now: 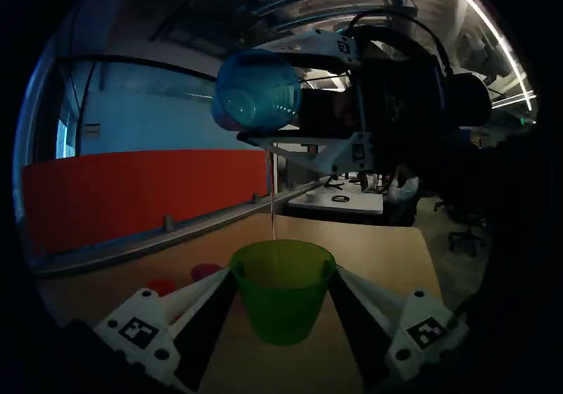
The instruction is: Pour water
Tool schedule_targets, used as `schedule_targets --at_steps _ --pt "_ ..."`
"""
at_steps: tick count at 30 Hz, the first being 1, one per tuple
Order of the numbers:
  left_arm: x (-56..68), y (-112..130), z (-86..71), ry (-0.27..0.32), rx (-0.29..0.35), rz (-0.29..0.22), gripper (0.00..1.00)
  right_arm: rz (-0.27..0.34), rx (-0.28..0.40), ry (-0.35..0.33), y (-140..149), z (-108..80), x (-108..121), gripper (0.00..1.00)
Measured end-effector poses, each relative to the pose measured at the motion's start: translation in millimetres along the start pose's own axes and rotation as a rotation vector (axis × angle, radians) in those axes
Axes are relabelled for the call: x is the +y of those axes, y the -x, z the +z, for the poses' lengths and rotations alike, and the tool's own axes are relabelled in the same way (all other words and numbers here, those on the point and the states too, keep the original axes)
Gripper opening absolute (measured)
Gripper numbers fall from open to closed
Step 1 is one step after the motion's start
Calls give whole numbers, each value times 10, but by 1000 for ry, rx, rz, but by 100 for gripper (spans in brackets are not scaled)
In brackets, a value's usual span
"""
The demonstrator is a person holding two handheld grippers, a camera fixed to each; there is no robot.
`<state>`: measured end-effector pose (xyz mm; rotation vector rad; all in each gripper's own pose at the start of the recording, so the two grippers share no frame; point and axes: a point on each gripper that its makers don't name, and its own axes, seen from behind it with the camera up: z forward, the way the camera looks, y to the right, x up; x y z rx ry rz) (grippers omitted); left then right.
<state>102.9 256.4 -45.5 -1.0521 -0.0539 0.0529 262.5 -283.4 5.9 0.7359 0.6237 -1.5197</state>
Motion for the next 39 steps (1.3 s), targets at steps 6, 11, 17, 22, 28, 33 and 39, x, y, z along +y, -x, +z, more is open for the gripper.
schedule_targets --at_steps 6,11,17,22,28,33,39 --pt "-1 -15 1 -1 1 1 86 -13 0 -5 -3 -8 8 90" --pt "-5 -26 1 -3 2 1 86 -24 -1 -10 -8 -9 2 90" --pt "-12 -42 -3 -5 6 0 86 -22 1 -8 -28 -4 5 90" --pt "-25 -45 -6 -9 7 0 86 25 7 -1 -53 8 17 90" --pt "-27 -50 -17 -12 5 -1 86 167 18 1 -66 2 10 90" --pt "-38 -41 -22 -17 -1 1 86 333 27 1 -23 -28 -12 90" --pt "-50 -20 -18 -14 -8 -4 86 552 45 7 11 -86 -57 90"
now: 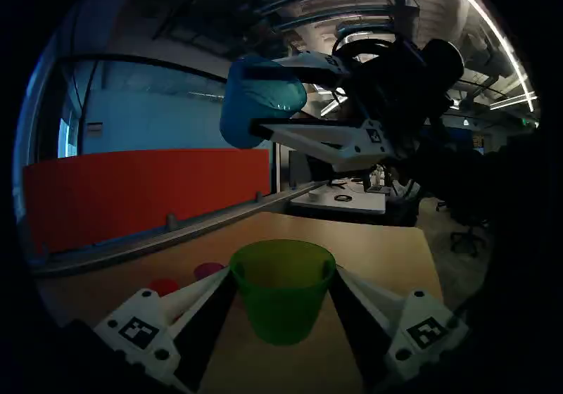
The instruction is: Pour water
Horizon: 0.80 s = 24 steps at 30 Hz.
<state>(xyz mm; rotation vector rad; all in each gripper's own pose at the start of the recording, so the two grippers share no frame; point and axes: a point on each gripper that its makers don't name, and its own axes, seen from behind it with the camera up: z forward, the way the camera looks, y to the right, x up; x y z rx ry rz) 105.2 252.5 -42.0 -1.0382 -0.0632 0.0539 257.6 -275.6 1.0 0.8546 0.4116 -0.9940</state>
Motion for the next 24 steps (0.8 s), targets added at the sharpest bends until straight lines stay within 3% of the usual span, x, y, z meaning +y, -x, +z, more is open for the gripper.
schedule_targets --at_steps 14,18,24 --pt "-51 -31 -29 -8 -11 9 86 720 26 -28 195 -140 -41 90" --pt "-79 -36 -32 -16 -14 13 86 826 15 -35 256 -167 -71 90" --pt "-89 -38 -31 -17 -21 10 86 901 -23 -39 375 -191 -124 90"
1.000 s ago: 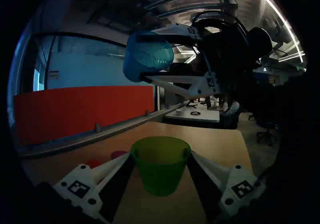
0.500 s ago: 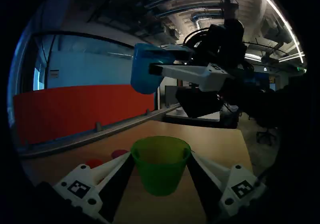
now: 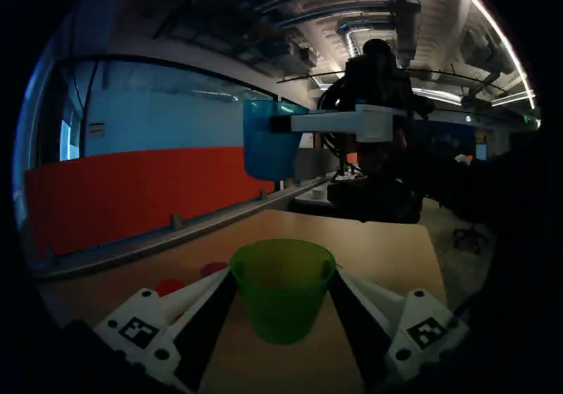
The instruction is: Pour water
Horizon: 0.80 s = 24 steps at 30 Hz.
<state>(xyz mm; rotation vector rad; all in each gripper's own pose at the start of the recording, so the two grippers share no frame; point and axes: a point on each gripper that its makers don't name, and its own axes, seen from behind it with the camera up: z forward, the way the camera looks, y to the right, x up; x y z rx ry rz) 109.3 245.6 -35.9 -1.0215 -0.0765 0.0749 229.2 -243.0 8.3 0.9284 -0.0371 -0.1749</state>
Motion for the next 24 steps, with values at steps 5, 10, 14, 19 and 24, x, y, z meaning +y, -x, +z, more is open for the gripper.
schedule_targets --at_steps 5,10,14,19,24 --pt "-52 63 -9 -11 -32 10 86 52 -30 -9 91 -39 29 90" --pt "-116 154 15 -25 -71 14 86 67 -67 3 229 -69 96 90" --pt "-162 227 41 -30 -104 18 86 81 -98 5 354 -95 135 90" --pt "-241 336 80 -39 -149 28 86 95 -136 7 521 -113 196 90" --pt "-318 494 118 -43 -202 28 86 102 -185 -1 743 -118 231 90"
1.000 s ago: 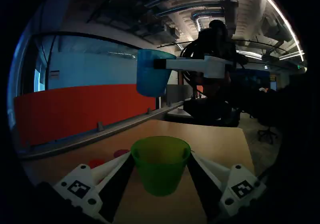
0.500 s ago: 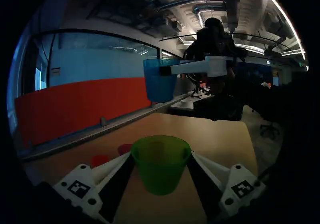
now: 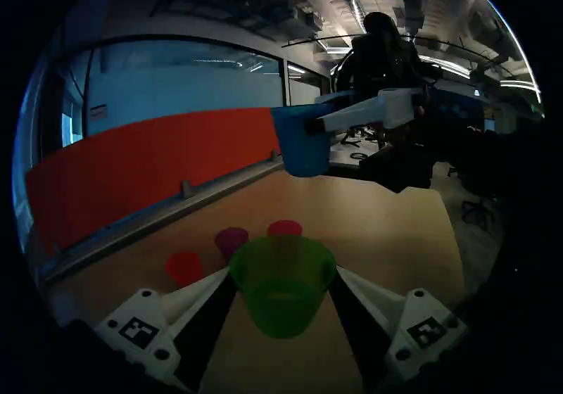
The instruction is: Pour water
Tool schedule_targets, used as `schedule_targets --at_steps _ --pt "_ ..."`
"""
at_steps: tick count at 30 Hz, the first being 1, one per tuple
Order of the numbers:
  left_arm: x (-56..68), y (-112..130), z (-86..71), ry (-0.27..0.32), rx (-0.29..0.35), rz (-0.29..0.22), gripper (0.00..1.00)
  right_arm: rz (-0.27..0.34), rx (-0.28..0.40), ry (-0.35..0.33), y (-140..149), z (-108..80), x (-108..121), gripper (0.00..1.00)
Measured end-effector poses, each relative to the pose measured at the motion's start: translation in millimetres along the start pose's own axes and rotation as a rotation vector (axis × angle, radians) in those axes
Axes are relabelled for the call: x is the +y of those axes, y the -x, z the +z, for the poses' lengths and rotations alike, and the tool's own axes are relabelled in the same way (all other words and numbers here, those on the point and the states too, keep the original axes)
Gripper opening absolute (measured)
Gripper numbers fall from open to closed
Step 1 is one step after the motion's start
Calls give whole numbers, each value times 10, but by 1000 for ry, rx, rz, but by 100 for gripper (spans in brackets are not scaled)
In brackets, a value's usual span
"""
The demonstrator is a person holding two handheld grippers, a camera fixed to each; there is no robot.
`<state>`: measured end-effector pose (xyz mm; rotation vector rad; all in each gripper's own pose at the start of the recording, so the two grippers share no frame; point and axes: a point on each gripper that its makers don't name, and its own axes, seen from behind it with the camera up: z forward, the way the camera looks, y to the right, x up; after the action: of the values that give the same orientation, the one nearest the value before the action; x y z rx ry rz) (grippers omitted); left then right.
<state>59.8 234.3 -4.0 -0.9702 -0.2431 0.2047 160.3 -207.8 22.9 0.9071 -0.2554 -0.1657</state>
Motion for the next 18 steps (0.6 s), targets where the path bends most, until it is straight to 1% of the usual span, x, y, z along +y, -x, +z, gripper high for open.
schedule_targets --at_steps 7,12,18 --pt "-81 290 112 -3 -83 2 86 2 -66 -7 365 78 70 90" --pt "-126 561 196 -3 -159 13 86 7 -128 -14 674 132 114 90" --pt "-195 882 261 -10 -253 26 87 -3 -209 -22 1058 210 113 90"
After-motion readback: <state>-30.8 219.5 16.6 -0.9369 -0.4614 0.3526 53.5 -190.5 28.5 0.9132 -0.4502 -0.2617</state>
